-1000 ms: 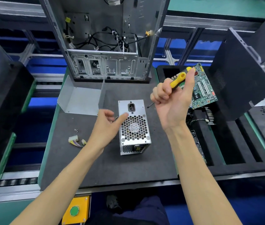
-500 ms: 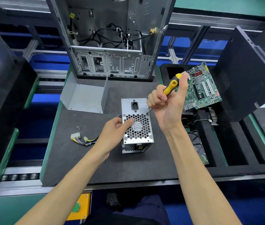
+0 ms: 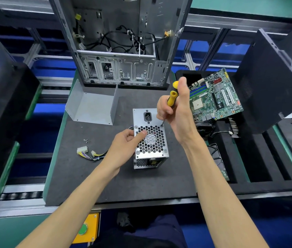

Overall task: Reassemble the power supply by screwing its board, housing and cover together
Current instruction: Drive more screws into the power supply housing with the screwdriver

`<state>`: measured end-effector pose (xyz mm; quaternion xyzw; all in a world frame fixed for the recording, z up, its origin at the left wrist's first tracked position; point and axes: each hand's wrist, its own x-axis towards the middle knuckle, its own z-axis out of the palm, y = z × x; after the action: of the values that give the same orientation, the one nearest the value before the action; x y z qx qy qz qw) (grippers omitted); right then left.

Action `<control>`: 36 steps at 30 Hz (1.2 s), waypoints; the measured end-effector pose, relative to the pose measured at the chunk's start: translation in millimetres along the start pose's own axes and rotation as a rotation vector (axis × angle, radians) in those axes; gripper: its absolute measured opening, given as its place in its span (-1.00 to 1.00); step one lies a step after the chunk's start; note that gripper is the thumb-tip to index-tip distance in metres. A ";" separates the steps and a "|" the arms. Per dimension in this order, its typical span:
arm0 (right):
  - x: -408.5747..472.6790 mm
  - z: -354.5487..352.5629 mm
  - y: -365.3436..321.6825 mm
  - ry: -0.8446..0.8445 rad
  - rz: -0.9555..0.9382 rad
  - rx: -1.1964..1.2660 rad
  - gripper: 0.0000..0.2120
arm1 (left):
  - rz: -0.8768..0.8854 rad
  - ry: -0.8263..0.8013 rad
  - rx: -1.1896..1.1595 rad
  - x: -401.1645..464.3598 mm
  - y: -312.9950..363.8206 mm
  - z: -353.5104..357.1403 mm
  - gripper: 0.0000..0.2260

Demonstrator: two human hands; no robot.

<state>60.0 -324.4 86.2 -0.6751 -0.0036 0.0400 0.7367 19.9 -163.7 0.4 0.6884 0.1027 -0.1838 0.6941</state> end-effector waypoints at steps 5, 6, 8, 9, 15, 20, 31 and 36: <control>8.8 12.6 -15.8 0.135 -0.124 0.056 -0.74 | 0.004 0.002 0.027 -0.3 -0.4 -1.3 -0.71; 8.8 13.7 -17.8 0.157 -0.166 0.037 -0.78 | 0.002 0.001 0.028 -0.4 -0.6 -1.7 -0.70; 7.0 14.3 -19.1 0.135 -0.228 0.001 -0.76 | 0.000 -0.004 0.028 -0.1 -1.1 -1.5 -0.69; 5.8 14.4 -18.9 0.086 -0.239 -0.005 -0.72 | 0.001 0.000 0.033 0.5 -1.3 -1.3 -0.69; 10.5 9.6 -21.1 -0.177 -0.189 0.023 -0.55 | 0.019 0.020 0.078 1.3 -0.2 -2.4 -0.72; 12.9 9.4 -13.2 -0.001 -0.240 0.088 -0.70 | 0.015 0.015 0.052 0.7 0.3 -1.9 -0.74; 10.0 4.0 -12.4 0.114 -0.320 0.127 -0.60 | -0.008 0.008 0.019 0.7 1.4 -1.9 -0.75; 14.6 1.7 -10.3 0.129 -0.264 0.183 -0.75 | -0.007 0.007 0.010 1.3 0.5 -1.4 -0.75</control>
<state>75.0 -322.7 95.8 -0.6001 -0.0411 -0.1005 0.7925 21.4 -162.5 0.3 0.6922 0.1066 -0.1845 0.6895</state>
